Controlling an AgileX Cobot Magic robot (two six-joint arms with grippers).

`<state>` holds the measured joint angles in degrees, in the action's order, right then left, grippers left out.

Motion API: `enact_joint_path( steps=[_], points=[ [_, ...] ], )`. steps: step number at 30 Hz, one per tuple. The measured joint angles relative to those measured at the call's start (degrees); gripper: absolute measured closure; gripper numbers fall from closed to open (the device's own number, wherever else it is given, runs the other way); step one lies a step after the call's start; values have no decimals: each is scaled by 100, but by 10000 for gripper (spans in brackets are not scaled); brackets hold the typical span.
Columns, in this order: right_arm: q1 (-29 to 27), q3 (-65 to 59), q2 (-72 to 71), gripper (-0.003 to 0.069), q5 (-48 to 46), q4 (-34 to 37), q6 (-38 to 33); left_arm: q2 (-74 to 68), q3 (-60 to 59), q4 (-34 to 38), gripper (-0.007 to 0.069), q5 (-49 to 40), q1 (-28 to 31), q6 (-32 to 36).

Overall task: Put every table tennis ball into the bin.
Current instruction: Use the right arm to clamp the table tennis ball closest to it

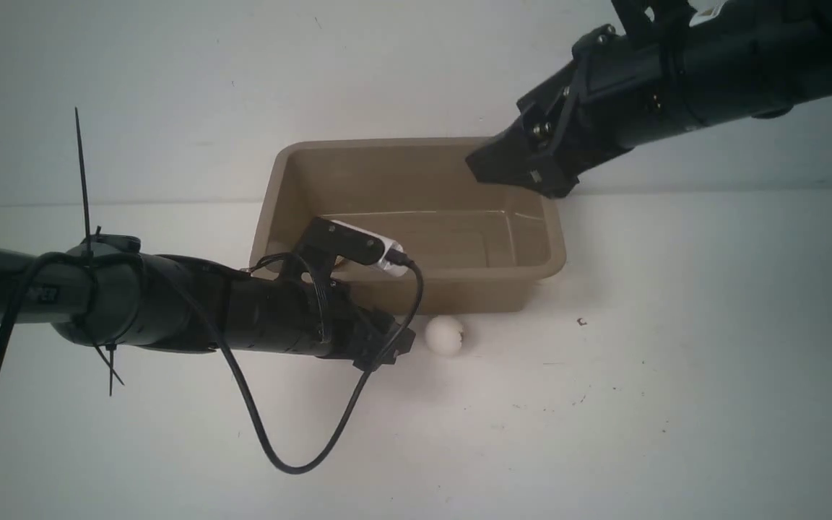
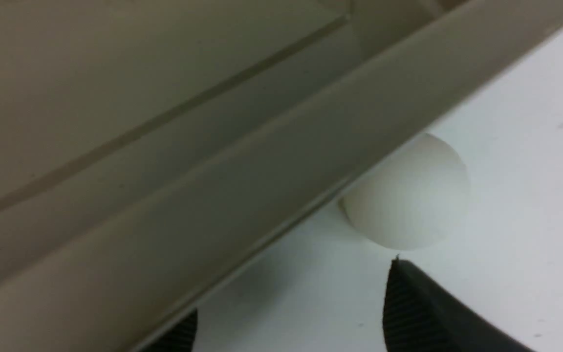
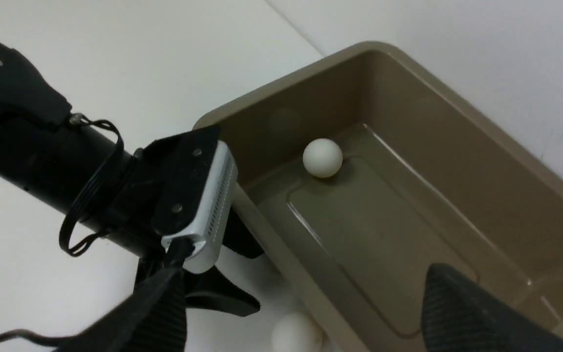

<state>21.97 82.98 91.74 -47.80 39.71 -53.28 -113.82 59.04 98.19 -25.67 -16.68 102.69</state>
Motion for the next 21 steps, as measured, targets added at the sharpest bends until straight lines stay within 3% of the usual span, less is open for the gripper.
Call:
enact_joint_path(
  steps=[4, 11, 21],
  points=[
    [0, 0, 0, 71, -159, -496, 593, 0, 0, -5, 193, -505, 0, -31],
    [0, -59, 0, 71, -457, -2015, 1771, 0, 0, -22, 196, -1493, -1, -43],
    [0, -59, 0, 71, -949, -2245, 2125, 0, -7, -246, 197, -1480, -1, -249]
  ],
)
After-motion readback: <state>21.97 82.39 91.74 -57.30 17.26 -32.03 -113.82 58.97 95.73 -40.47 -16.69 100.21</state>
